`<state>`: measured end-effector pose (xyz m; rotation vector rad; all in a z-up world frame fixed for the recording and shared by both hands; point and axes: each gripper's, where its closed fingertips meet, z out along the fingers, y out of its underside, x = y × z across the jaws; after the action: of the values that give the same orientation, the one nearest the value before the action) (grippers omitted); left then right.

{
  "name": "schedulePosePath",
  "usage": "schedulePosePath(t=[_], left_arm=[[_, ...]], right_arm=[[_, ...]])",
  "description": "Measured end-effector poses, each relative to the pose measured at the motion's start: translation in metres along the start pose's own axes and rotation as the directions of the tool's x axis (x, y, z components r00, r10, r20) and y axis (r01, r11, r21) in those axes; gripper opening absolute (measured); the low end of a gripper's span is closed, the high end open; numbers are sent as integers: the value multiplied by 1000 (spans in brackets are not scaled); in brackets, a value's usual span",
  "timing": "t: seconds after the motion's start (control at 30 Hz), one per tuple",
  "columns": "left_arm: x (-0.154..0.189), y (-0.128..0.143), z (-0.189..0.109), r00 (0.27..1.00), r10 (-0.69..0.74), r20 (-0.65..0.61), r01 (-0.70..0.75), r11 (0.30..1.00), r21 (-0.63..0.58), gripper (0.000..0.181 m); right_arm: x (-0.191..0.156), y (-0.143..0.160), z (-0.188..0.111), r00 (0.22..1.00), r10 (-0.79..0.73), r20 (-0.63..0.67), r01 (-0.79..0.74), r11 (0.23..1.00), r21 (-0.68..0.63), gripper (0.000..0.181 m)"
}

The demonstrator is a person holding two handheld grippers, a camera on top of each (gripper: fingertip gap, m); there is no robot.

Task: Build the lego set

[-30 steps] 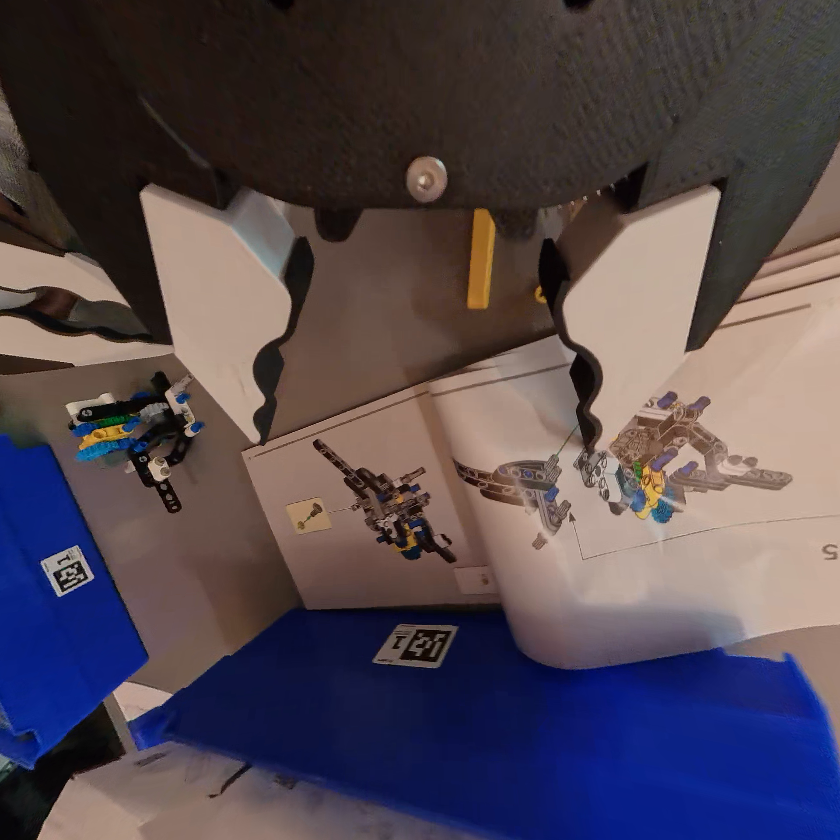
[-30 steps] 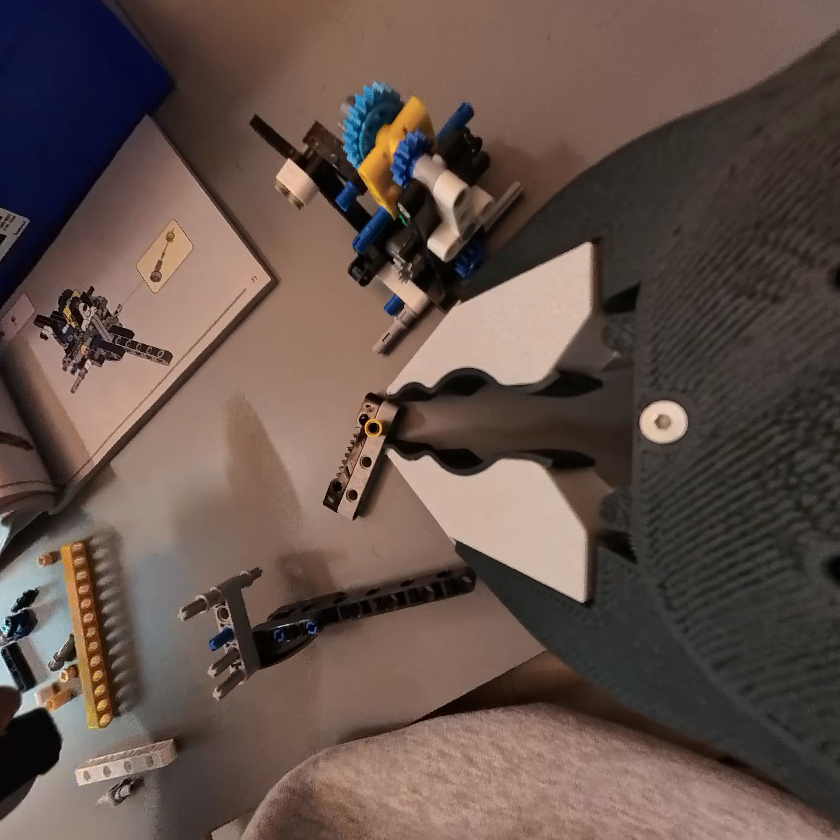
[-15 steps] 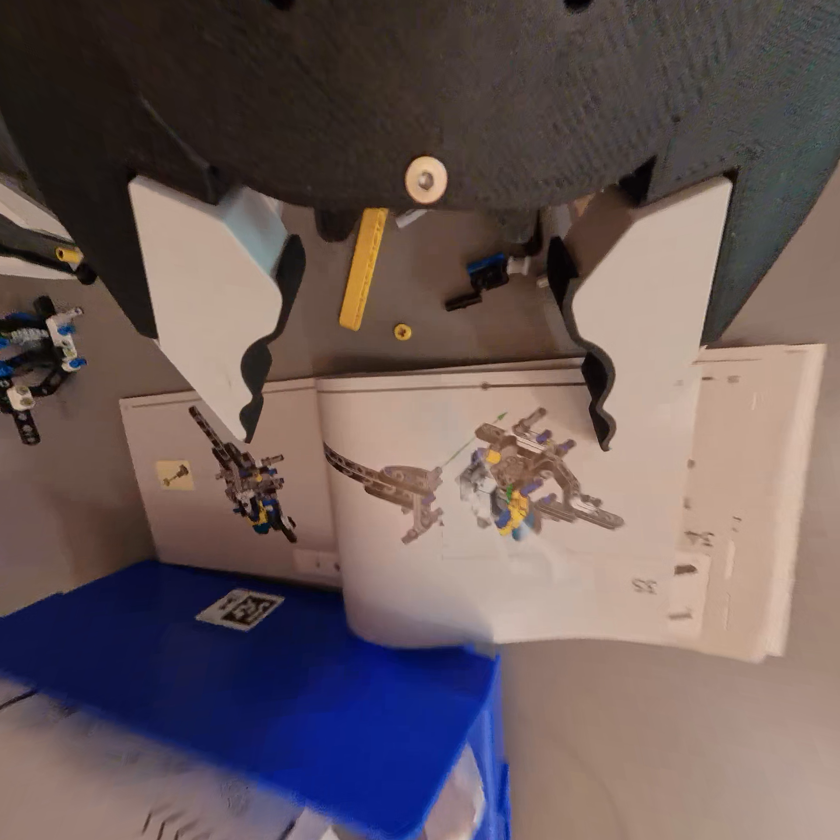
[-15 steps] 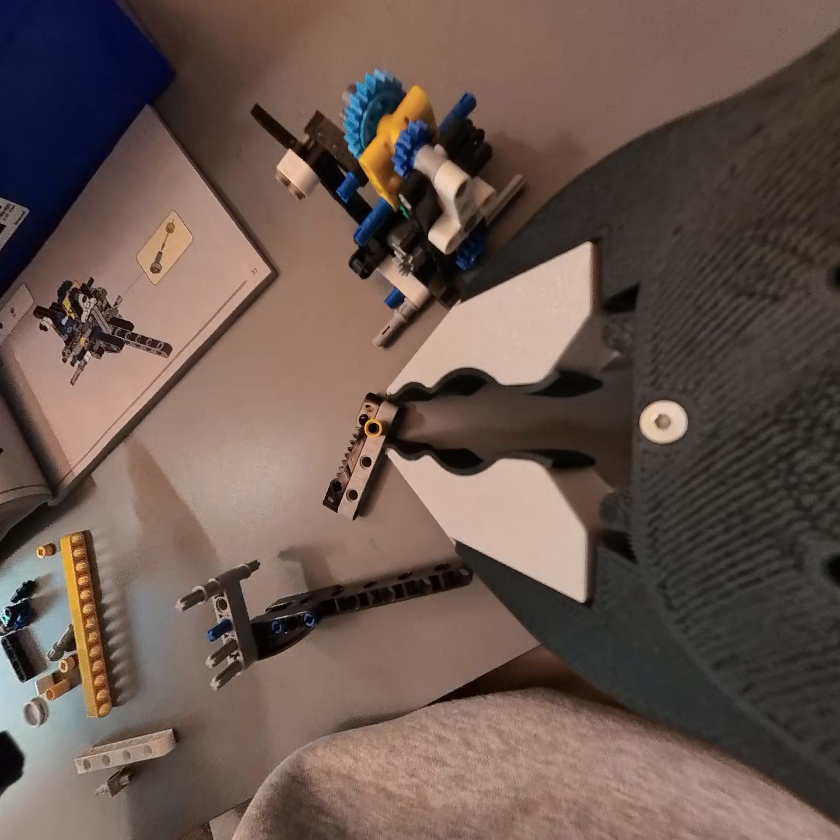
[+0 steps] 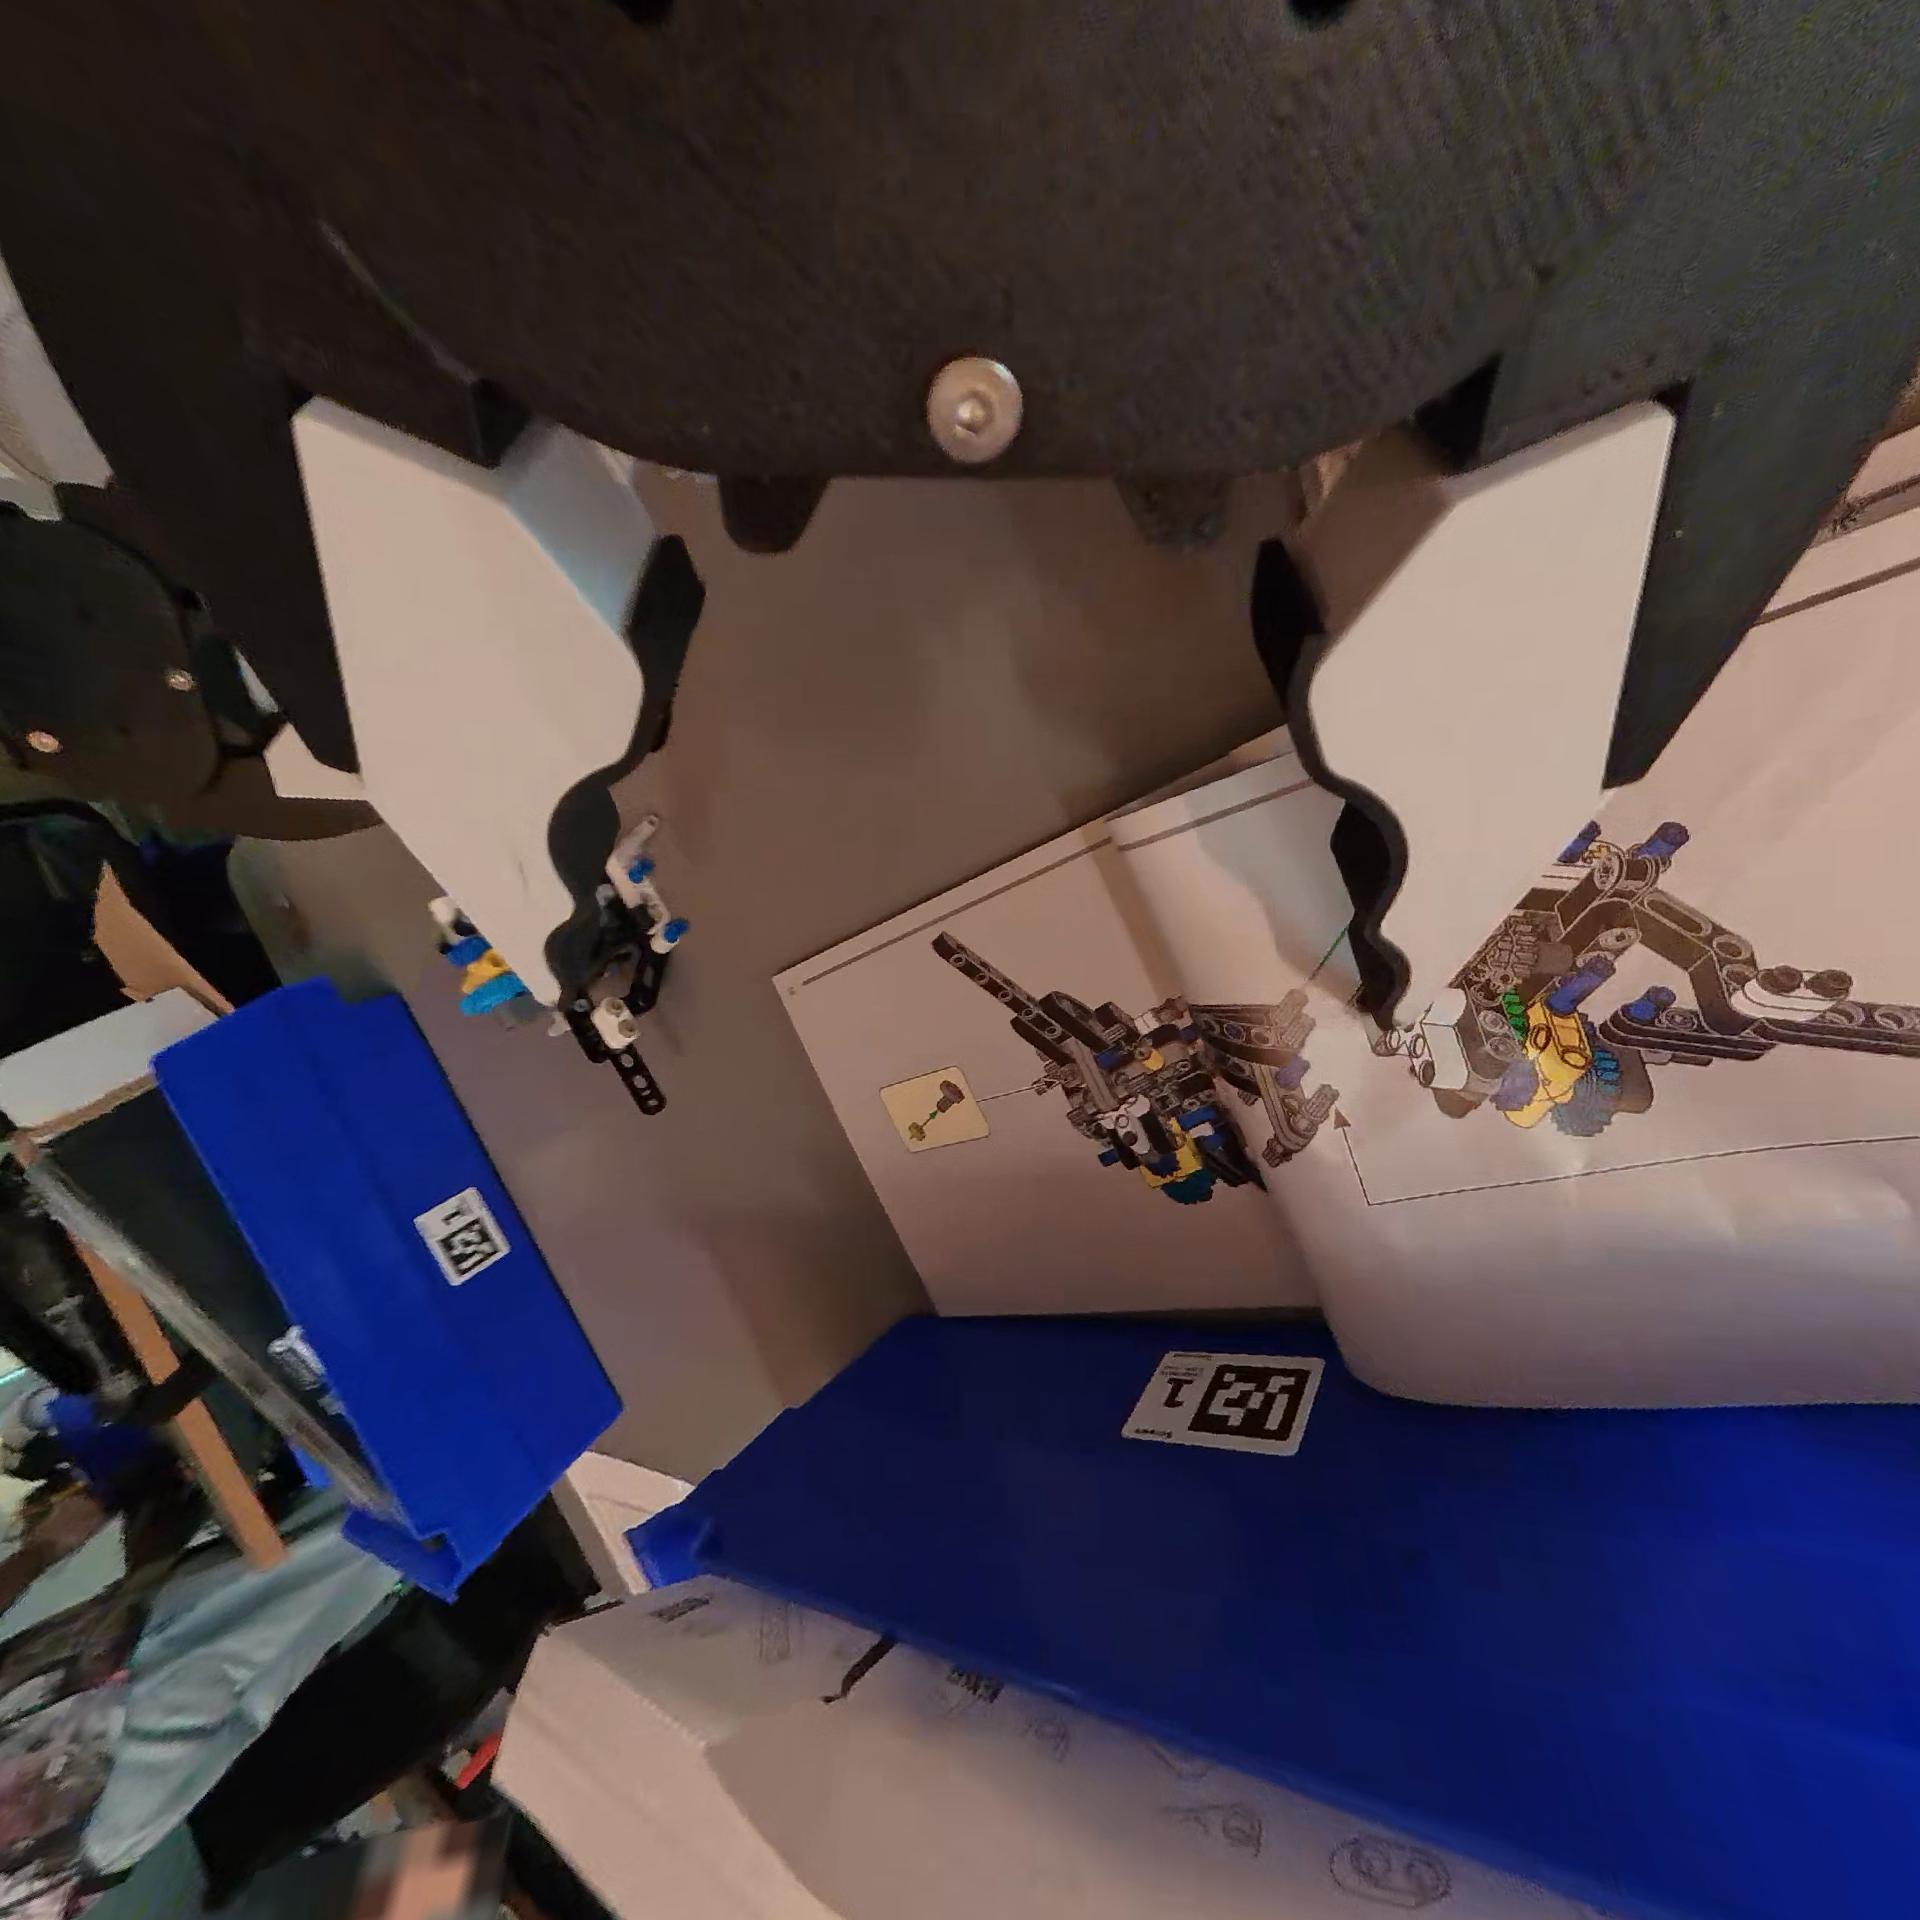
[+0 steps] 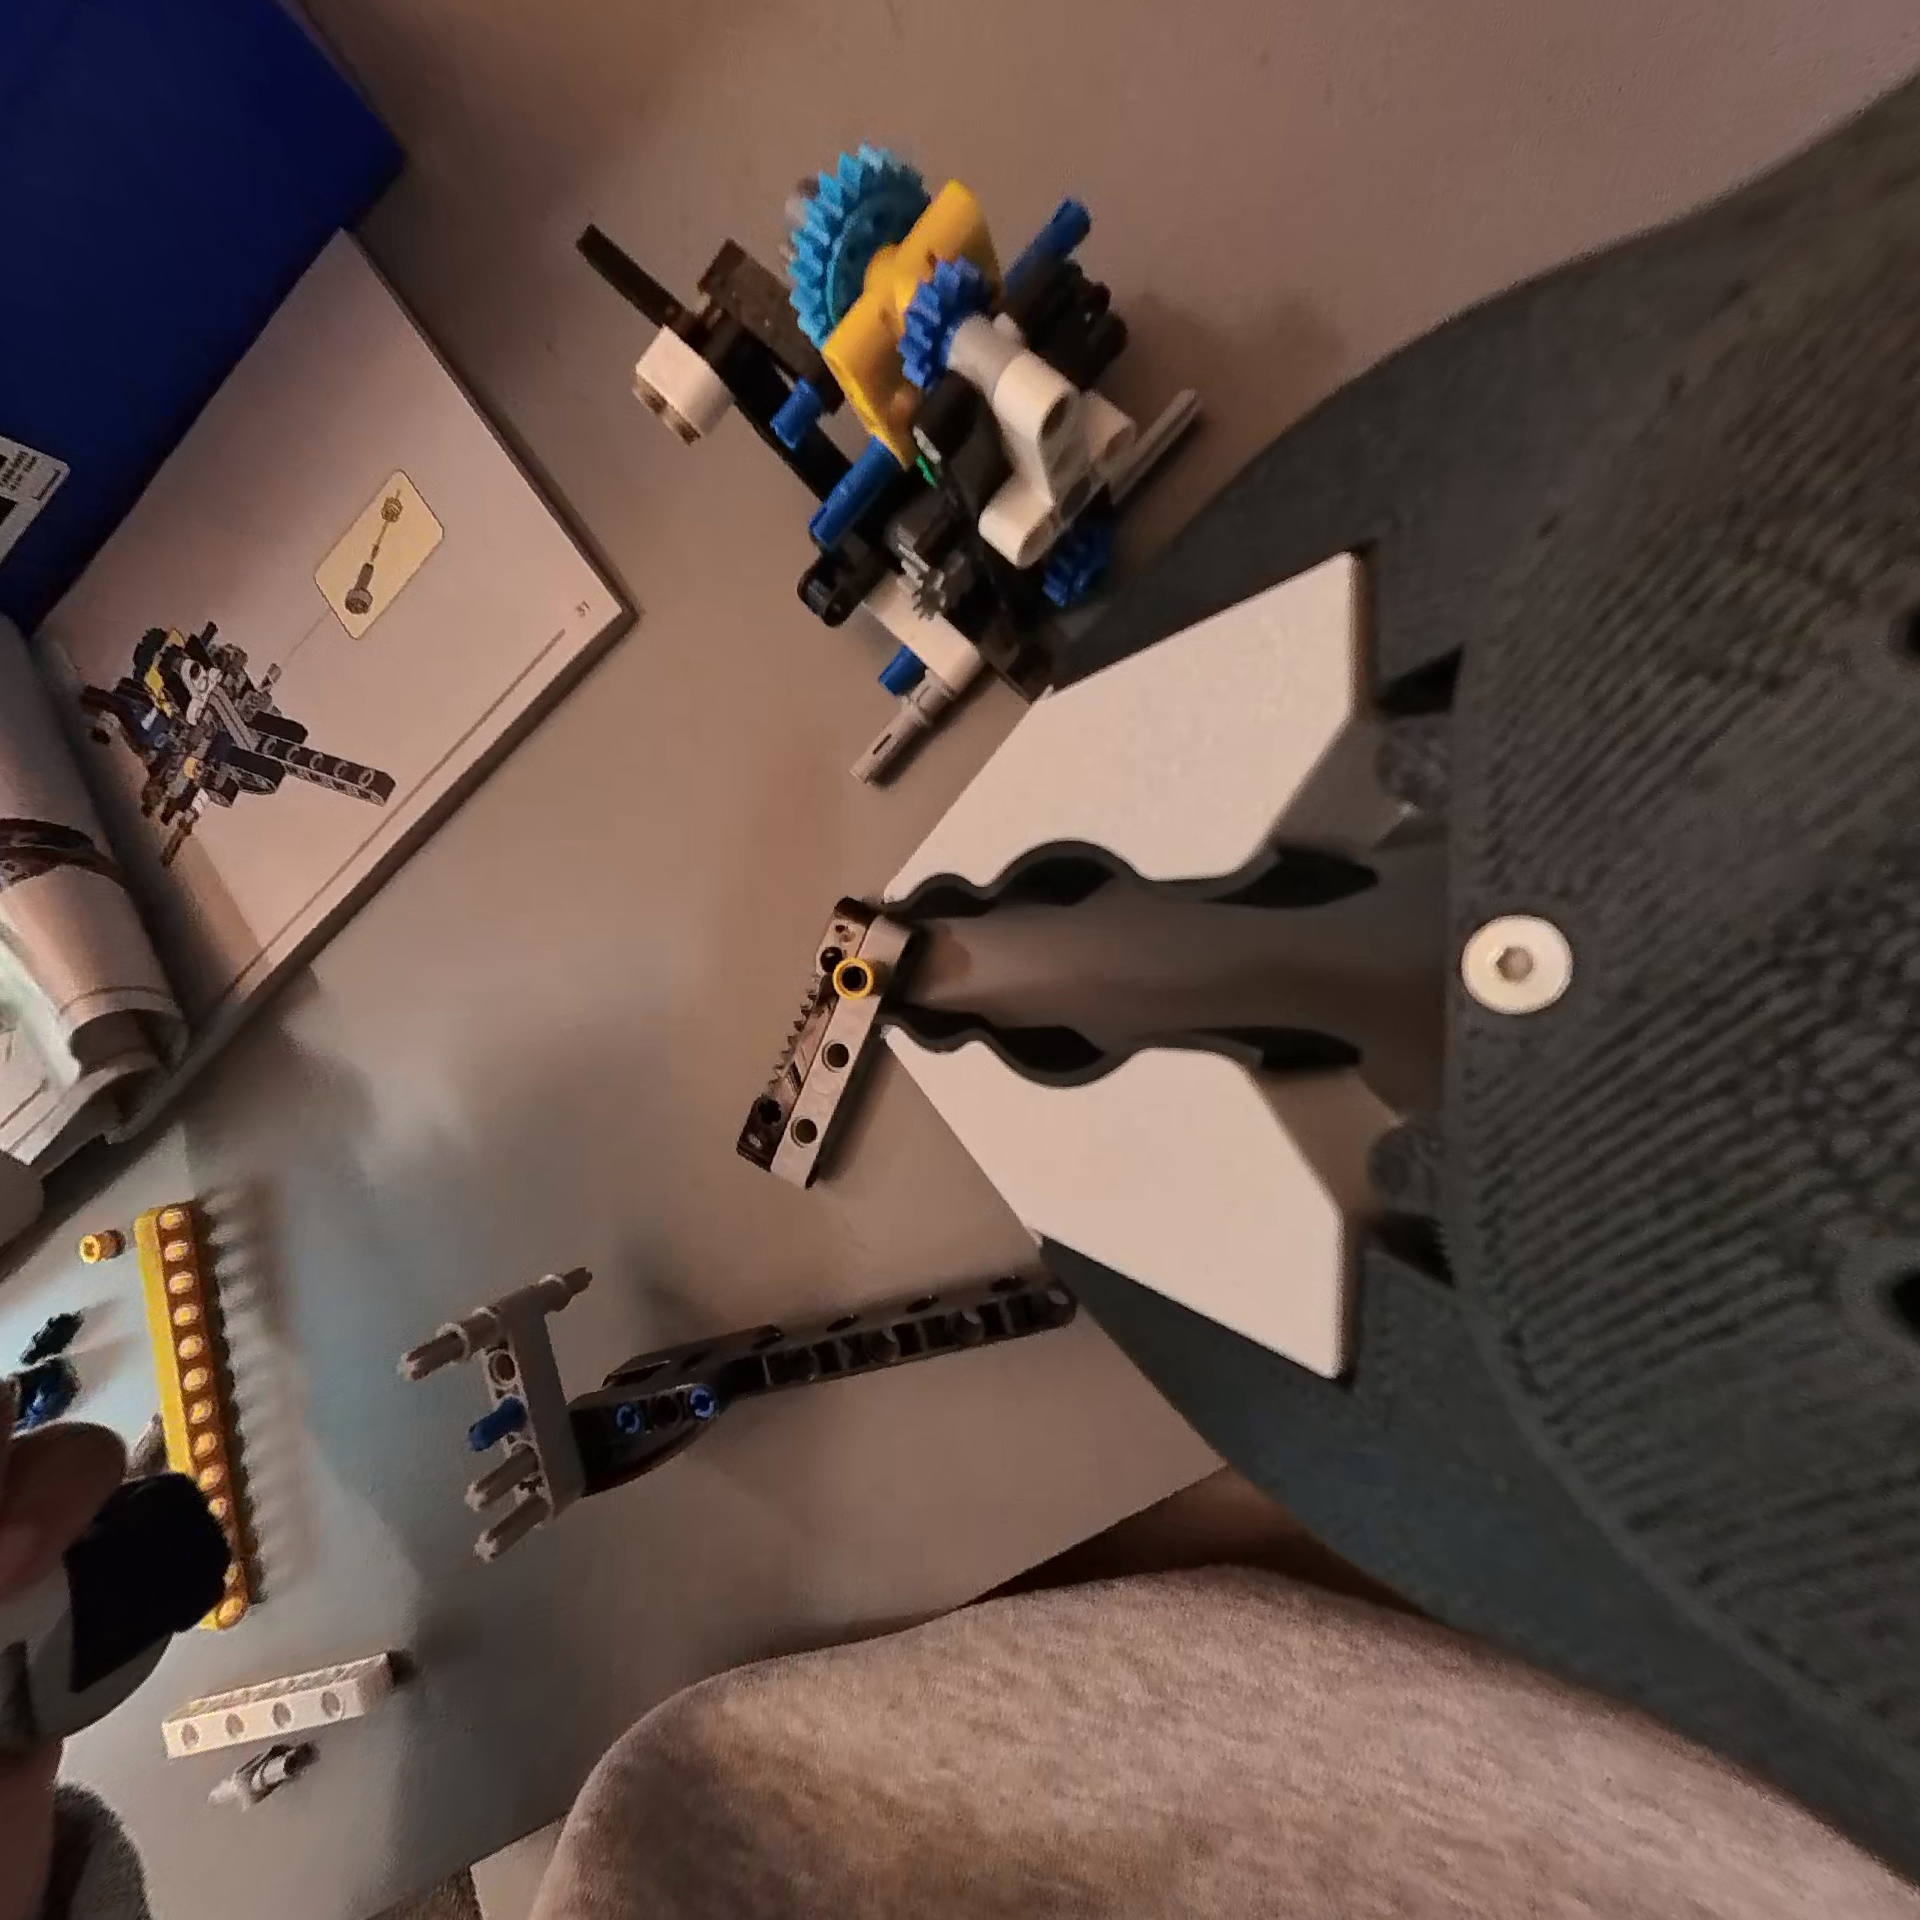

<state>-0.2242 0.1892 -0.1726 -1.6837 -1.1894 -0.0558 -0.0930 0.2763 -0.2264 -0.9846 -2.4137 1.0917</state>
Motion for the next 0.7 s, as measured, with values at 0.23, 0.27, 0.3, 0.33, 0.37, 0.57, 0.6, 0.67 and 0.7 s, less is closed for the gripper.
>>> schedulePosePath(t=[0.23, 0.27, 0.3, 0.33, 0.37, 0.57, 0.6, 0.67, 0.7], left_arm=[[14, -13, -23, 992, 14, -127, -5, 997, 72, 130], [12, -18, -30, 992, 27, -121, -15, 995, 100, 129], [7, -24, -38, 994, 39, -103, -26, 991, 132, 128], [-2, -32, -48, 997, 47, -64, -35, 985, 170, 128], [-15, -41, -60, 999, 48, -10, -44, 976, 213, 128], [-98, -45, -97, 977, -133, 165, 91, 967, 239, 129], [-98, -36, -92, 978, -158, 135, 129, 971, 202, 129], [-91, -21, -79, 979, -183, 92, 170, 976, 136, 129], [-85, -14, -72, 980, -179, 81, 171, 980, 100, 128]], right_arm=[[0, 0, 0, 1000, -1, 1, 1, 1000, 0, 16], [0, 0, 0, 1000, -2, 1, 2, 1000, 0, 16], [-1, 0, 0, 1000, -3, 1, 3, 1000, 0, 17], [-1, 0, 0, 1000, -2, 2, 2, 1000, 0, 17], [-1, 0, 0, 1000, -2, 3, 2, 1000, 0, 16], [-1, 0, 0, 1000, 2, 7, -2, 1000, 0, 17], [-1, 0, 0, 1000, 3, 8, -3, 1000, 0, 17], [-1, 0, 0, 1000, 3, 7, -3, 1000, 0, 17], [-1, 0, 0, 1000, 2, 7, -2, 1000, 0, 17]])
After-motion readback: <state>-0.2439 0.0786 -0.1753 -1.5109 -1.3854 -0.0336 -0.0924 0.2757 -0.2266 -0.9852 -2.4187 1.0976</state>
